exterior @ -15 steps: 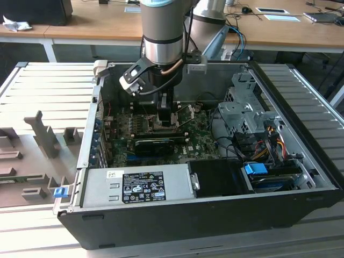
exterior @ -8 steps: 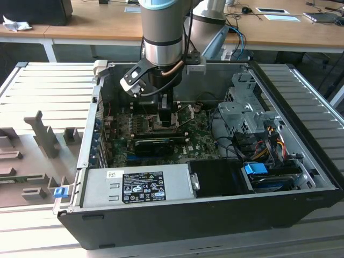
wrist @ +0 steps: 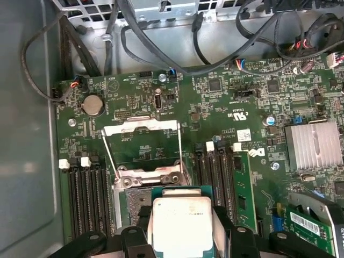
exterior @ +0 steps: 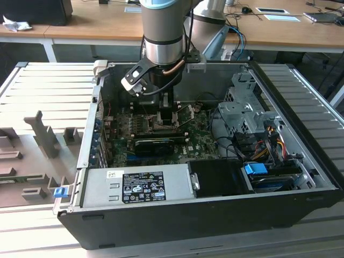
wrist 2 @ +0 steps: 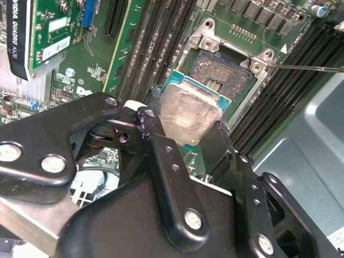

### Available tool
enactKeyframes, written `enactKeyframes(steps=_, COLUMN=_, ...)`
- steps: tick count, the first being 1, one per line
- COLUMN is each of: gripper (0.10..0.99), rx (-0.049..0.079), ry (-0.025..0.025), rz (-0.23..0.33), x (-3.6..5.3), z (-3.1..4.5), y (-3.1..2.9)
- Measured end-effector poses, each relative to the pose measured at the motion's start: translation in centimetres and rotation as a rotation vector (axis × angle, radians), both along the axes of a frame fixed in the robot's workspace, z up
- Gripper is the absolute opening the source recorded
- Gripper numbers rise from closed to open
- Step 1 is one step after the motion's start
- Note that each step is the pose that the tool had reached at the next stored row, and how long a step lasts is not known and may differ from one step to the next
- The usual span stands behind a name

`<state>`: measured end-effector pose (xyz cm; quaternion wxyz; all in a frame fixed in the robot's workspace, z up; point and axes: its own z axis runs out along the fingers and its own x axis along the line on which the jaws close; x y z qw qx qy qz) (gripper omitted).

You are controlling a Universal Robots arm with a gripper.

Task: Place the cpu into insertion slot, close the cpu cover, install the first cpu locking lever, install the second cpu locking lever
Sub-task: 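Place the cpu into insertion slot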

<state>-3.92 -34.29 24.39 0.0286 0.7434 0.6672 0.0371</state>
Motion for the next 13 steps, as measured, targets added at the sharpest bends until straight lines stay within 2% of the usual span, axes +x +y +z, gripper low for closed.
enactKeyframes(steps=13, gripper=0.533, rx=0.000, ry=0.0001, rz=0.012, x=0.00, z=-0.39, y=0.57)
